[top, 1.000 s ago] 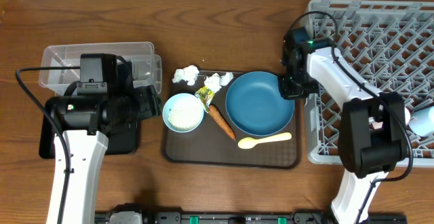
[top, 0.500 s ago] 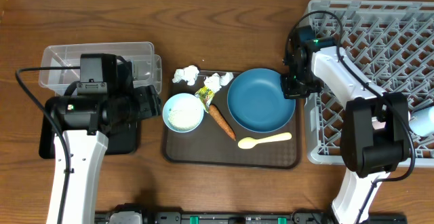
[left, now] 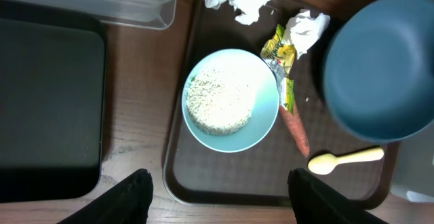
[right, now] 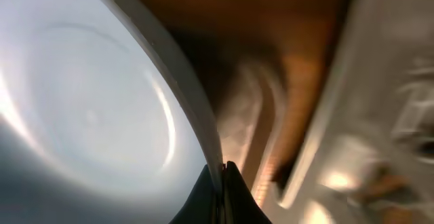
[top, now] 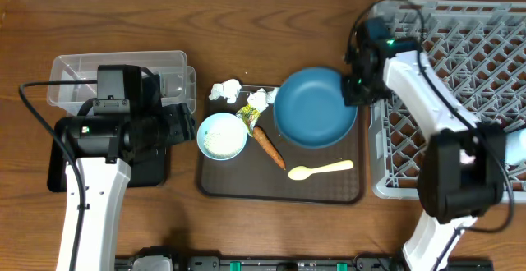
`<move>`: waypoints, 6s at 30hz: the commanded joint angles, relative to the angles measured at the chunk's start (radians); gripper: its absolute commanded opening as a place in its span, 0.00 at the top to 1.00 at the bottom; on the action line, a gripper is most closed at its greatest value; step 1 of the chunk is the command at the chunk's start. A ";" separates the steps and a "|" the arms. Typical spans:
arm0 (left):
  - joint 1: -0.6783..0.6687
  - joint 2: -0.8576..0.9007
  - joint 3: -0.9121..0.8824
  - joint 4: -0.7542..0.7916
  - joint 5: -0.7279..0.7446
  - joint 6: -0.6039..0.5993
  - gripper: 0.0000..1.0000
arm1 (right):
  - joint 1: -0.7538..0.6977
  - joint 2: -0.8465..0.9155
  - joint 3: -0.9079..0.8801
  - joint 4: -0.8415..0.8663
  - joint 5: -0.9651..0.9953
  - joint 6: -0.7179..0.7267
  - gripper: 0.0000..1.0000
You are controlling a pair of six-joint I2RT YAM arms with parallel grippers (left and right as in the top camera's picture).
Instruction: Sort waste into correct bins and load items into the dishwasher rack
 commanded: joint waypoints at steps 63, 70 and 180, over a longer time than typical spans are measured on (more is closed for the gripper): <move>0.005 0.005 0.005 -0.028 -0.013 0.006 0.33 | -0.575 0.016 0.074 0.673 1.191 -0.208 0.99; 0.005 0.005 0.005 -0.029 -0.013 0.006 0.33 | -0.575 0.026 0.074 0.713 1.172 -0.235 0.99; 0.005 0.005 0.005 -0.032 -0.013 0.006 0.32 | 0.209 -0.029 0.058 -0.088 -0.190 -0.004 0.01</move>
